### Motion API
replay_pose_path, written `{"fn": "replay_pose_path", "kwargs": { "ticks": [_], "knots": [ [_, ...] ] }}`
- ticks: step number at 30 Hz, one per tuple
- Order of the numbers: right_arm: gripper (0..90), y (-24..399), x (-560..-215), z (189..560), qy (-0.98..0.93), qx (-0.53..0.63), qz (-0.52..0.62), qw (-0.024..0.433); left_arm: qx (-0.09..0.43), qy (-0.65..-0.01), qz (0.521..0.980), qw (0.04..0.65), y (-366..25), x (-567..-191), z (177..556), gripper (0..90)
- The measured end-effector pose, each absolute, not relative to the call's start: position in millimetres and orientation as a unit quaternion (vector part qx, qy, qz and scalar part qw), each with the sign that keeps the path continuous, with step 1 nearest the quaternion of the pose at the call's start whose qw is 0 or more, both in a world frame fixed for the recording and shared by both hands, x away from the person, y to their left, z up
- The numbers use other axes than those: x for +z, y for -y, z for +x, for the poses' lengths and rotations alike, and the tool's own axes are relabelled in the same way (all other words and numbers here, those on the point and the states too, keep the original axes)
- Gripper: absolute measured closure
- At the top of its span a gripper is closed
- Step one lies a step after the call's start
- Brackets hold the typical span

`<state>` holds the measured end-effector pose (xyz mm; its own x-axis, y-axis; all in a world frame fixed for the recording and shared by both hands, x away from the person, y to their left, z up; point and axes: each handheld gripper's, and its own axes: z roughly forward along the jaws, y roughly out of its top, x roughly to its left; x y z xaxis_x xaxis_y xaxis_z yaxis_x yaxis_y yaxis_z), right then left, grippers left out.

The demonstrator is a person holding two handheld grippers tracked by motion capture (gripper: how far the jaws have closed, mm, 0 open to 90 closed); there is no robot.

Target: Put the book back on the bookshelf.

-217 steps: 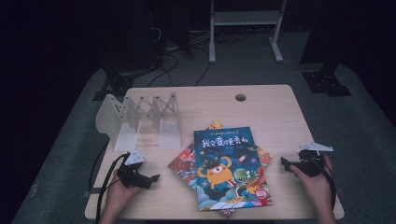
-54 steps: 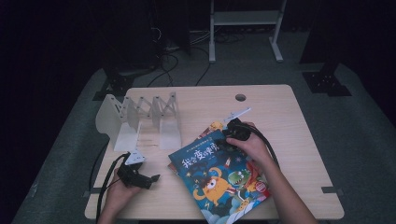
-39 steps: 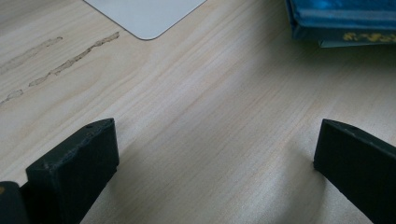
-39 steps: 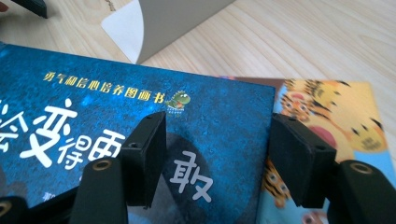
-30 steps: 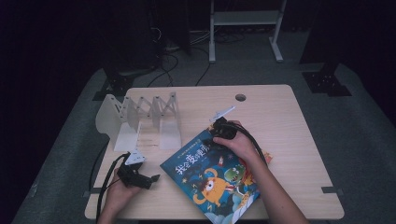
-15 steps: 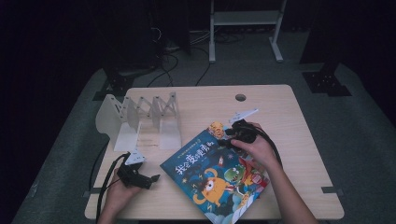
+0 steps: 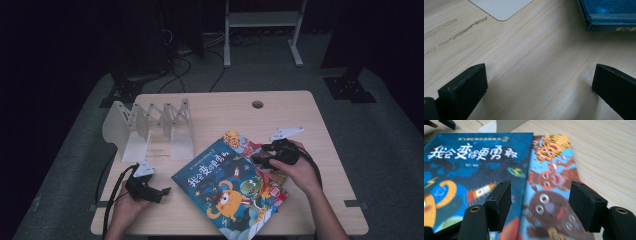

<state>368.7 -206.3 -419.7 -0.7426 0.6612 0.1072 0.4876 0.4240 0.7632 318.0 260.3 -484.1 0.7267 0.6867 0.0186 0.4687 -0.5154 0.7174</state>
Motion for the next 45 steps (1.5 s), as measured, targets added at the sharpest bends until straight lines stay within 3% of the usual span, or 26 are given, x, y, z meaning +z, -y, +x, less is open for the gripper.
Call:
{"fn": "replay_pose_path", "kwargs": {
  "ticks": [15,35,45],
  "knots": [
    [30.1,258.5,-429.3,323.8,-0.826,0.402,0.376,0.124,0.152,-0.337,0.857,0.359,-260.3,-484.1,318.0,0.0],
    [24.2,290.5,-445.9,272.3,-0.83,0.393,0.379,0.116,0.152,-0.337,0.857,0.359,-260.3,-484.1,318.0,0.0],
    [22.3,289.4,-451.8,268.4,-0.831,0.388,0.379,0.125,0.152,-0.337,0.857,0.359,-260.3,-484.1,318.0,0.0]
  ]
}}
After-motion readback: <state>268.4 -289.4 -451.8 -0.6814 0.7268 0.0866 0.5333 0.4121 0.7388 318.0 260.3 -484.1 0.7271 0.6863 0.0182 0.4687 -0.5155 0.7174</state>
